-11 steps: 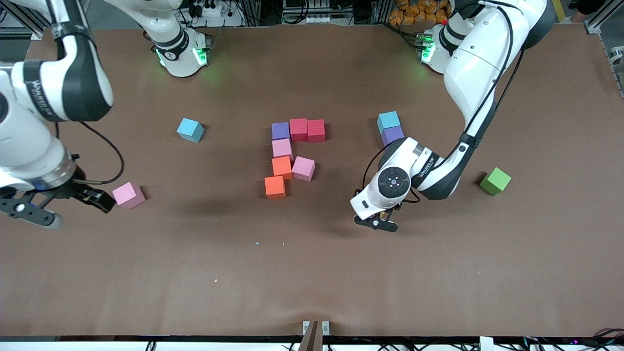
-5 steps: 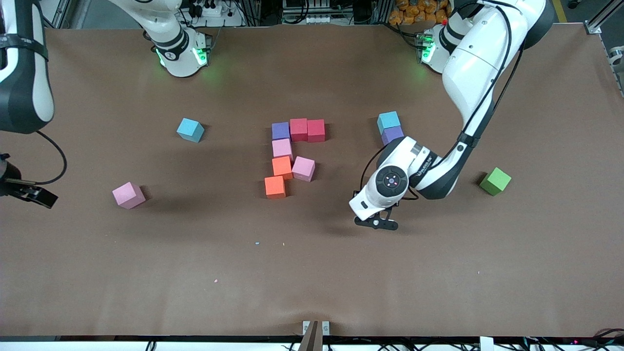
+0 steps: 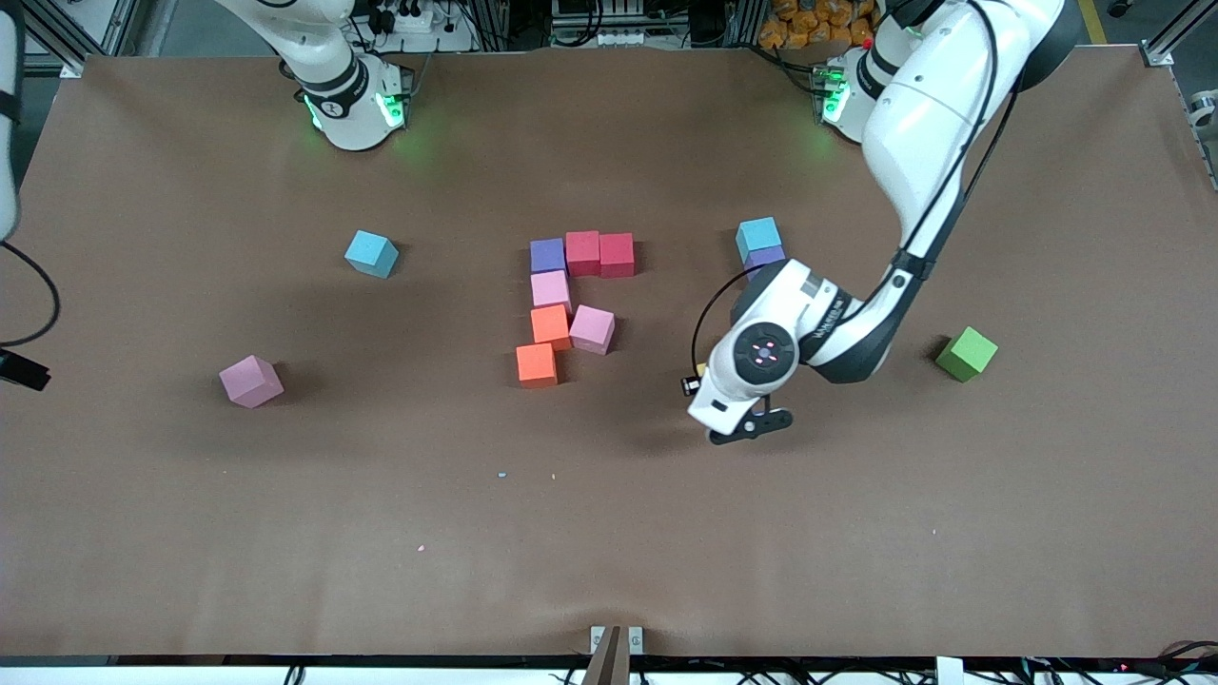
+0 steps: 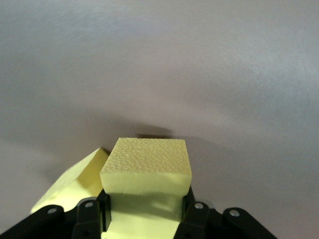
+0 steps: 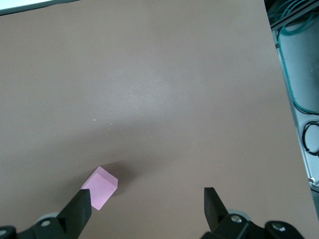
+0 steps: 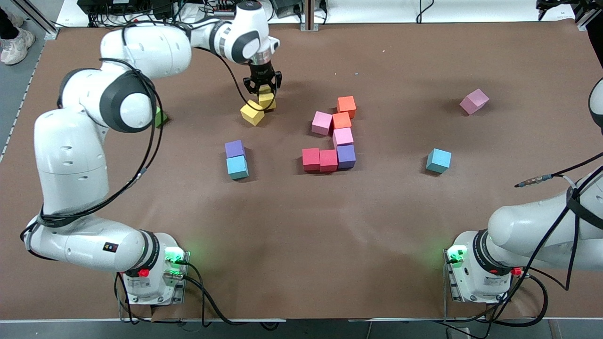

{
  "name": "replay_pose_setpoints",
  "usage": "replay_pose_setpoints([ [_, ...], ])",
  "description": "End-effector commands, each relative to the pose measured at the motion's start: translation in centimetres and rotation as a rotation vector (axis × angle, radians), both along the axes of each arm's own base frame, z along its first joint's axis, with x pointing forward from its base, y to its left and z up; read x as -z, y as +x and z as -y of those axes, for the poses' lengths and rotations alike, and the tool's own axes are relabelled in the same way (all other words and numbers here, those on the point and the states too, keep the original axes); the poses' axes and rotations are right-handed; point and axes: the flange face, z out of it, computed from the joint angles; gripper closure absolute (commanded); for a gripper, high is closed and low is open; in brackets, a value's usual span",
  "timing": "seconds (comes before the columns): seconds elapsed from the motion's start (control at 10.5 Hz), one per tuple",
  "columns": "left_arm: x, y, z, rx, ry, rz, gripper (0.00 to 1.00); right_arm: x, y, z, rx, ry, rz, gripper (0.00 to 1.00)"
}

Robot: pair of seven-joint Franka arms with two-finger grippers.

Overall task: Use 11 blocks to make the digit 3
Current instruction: 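Withdraw the right gripper past the pink cube away from the cluster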

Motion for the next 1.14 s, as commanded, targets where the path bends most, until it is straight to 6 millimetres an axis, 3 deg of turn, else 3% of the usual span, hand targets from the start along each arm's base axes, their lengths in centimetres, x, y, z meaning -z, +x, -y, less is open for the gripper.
replay_pose_setpoints([
  [0.0, -2.7, -1.1, 0.7, -0.258, 0.04, -0.04, 1.0, -1.3, -0.6, 0.3, -0.017, 0.034, 0.023, 0.0],
  [0.38, -3.5, -2.3, 2.8, -0.702, 0.122, -0.08, 1.0, -5.7, -1.7, -1.4, -0.028, 0.176, -0.019, 0.0],
  [0.47, -4.0, -2.5, 3.1, -0.797, 0.138, -0.087, 1.0, -7.2, -2.4, -3.4, -0.055, 0.191, -0.018, 0.0],
  [0.57, -4.3, -2.5, 3.1, -0.893, 0.158, -0.086, 1.0, -6.9, -2.9, -6.0, -0.085, 0.208, -0.083, 0.0],
  [0.66, -4.6, -2.5, 3.2, -0.956, 0.173, -0.08, 1.0, -7.0, -3.2, -10.6, -0.153, 0.218, -0.135, 0.0],
  [0.85, -5.2, -2.4, 3.1, -1.141, 0.21, -0.075, 0.99, -10.5, -3.9, -17.3, -0.272, 0.208, -0.119, 0.0],
  [1.04, -5.4, -2.1, 2.6, -1.264, 0.232, -0.075, 0.95, -11.8, -4.7, -18.6, -0.29, 0.208, -0.119, 0.0],
])
